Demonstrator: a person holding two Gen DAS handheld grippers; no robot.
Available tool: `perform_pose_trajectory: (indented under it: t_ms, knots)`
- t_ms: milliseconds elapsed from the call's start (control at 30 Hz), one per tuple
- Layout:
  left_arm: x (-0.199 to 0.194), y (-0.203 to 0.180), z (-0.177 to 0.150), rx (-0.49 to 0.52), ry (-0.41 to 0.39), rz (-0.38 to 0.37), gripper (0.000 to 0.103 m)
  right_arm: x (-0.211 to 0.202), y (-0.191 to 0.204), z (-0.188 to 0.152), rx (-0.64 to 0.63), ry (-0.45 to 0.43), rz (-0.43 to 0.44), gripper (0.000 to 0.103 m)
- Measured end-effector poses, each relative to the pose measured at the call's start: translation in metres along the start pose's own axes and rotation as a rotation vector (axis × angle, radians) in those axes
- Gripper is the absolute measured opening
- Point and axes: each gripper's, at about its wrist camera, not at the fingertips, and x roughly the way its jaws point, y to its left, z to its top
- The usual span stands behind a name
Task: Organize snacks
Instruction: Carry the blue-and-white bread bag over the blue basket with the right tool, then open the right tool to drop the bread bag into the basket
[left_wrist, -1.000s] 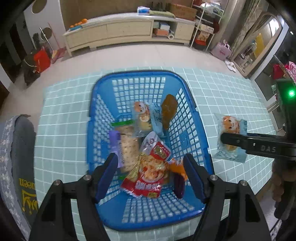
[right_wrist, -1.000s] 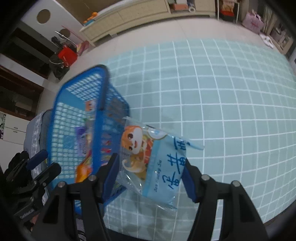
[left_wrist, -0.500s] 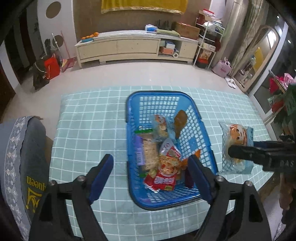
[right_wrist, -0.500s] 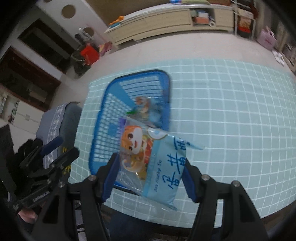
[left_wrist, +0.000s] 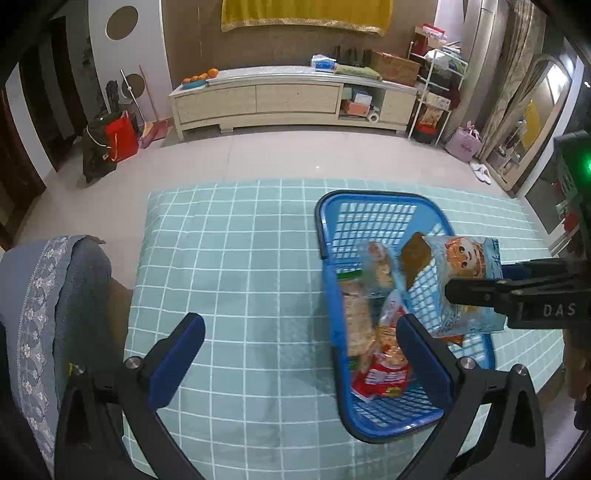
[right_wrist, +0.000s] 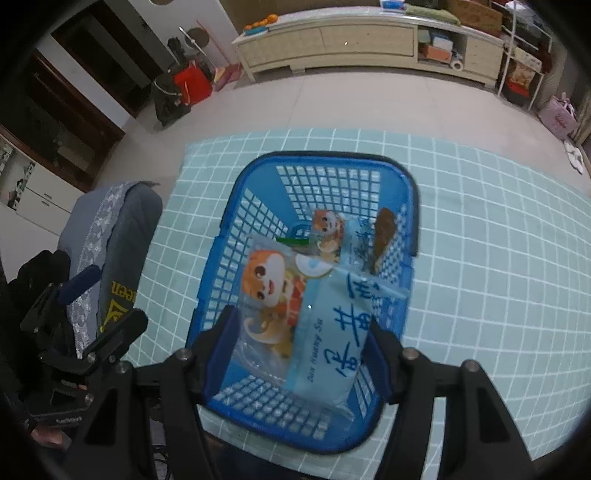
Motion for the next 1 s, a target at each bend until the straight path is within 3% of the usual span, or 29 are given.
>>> perform_pose_trajectory:
  t_ms: [333, 500, 667, 767, 800, 867, 1000]
  knots:
    - [0.041, 0.027, 0.004, -0.038, 0.041, 0.005, 0.102, 0.05, 0.017, 0.027, -0.014, 0.065, -0.015, 0.069]
    - [0.053, 0.038, 0.002, -0.079, 0.036, 0.0, 0.102, 0.072, 0.019, 0.034, 0.007, 0.092, 0.025, 0.069]
    - [0.06, 0.04, 0.0, -0.057, 0.038, 0.017, 0.102, 0.089, 0.018, 0.04, 0.024, 0.107, 0.034, 0.071]
    - [0.061, 0.04, 0.0, -0.054, 0.04, 0.014, 0.102, 0.097, 0.015, 0.042, 0.036, 0.134, 0.076, 0.076]
    - [0.062, 0.04, 0.0, -0.052, 0.04, 0.014, 0.102, 0.098, 0.012, 0.042, 0.041, 0.145, 0.092, 0.082]
    - [0.06, 0.038, -0.001, -0.054, 0.039, 0.008, 0.102, 0.096, 0.007, 0.04, 0.061, 0.137, 0.098, 0.091]
    - [0.055, 0.032, -0.005, -0.037, 0.03, 0.004, 0.102, 0.08, 0.0, 0.036, 0.074, 0.096, 0.103, 0.097]
